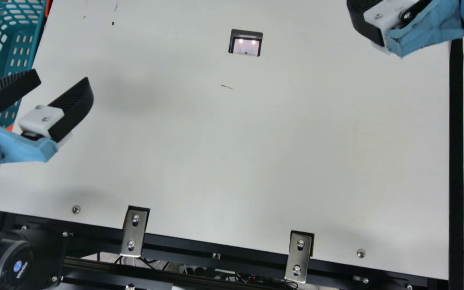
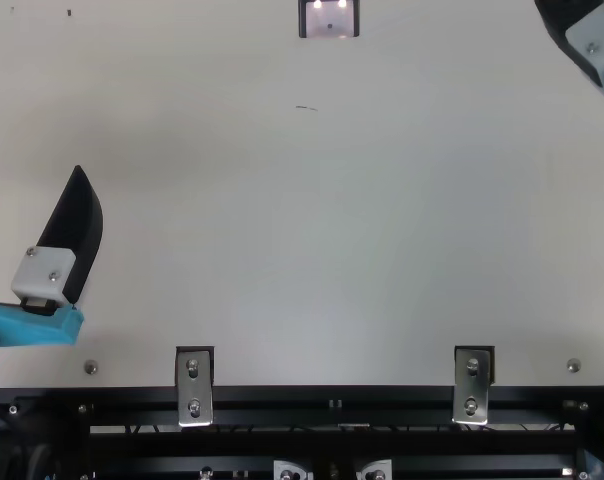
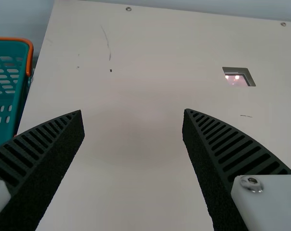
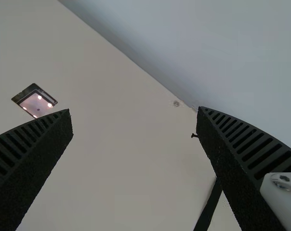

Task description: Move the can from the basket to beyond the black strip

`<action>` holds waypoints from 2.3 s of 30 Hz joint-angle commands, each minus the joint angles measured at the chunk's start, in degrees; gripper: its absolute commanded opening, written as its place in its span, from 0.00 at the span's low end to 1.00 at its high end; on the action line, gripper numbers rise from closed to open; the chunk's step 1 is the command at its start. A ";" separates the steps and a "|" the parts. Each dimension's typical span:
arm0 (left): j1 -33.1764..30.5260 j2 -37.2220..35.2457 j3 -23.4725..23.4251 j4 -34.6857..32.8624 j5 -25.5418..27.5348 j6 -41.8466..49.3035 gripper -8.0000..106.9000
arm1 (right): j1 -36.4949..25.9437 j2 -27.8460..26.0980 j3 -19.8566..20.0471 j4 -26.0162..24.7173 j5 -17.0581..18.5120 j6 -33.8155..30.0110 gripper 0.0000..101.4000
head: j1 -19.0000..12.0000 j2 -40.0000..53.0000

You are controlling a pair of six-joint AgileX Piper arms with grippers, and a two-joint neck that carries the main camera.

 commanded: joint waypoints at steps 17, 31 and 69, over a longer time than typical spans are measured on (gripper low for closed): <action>0.00 0.00 0.00 0.00 0.00 0.00 0.85 | -1.51 -26.12 28.80 -24.28 -17.67 21.51 1.00 | -0.09 0.59; 0.00 0.00 0.00 0.00 0.00 0.00 0.85 | -1.32 -47.51 41.59 -29.22 -13.95 31.75 1.00 | -0.09 0.59; 0.00 0.00 0.00 0.00 0.00 0.00 0.85 | -5.30 -68.27 57.59 -10.87 -5.43 29.42 1.00 | -0.09 0.59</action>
